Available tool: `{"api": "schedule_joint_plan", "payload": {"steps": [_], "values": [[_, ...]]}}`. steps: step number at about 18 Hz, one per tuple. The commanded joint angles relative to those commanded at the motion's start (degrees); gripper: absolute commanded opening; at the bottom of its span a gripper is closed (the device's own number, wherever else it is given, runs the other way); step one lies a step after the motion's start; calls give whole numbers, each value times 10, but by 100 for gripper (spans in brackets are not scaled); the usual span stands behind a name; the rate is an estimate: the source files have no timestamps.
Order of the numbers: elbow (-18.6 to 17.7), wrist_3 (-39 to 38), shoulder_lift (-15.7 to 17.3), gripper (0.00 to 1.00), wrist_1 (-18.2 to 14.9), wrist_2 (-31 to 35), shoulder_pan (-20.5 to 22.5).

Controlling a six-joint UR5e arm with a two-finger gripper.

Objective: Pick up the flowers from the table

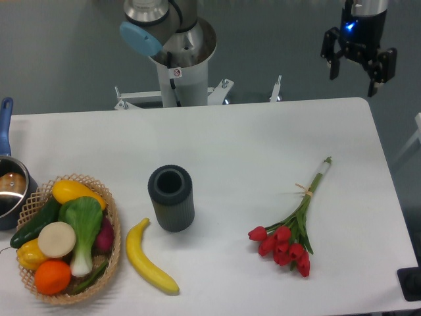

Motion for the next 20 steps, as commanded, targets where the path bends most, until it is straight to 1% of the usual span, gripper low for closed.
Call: {"api": "schedule_joint_plan", "payload": {"steps": [2, 4, 8, 9, 12, 14, 15, 16, 18, 20], "values": [[-2, 1, 0, 100, 4, 0, -2], [3, -4, -1, 100, -3, 1, -3], [-4, -14, -1, 100, -2, -2, -11], [-7, -27, -2, 100, 0, -10, -12], [-24, -126, -3, 100, 7, -38, -18], [-26, -162, -10, 100, 27, -48, -27], [-26, -179, -16, 100, 32, -51, -39], [-27, -209, -31, 100, 41, -53, -59], [-39, -242, -38, 100, 54, -54, -69], [-48, -273, -57, 100, 82, -54, -93]]}}
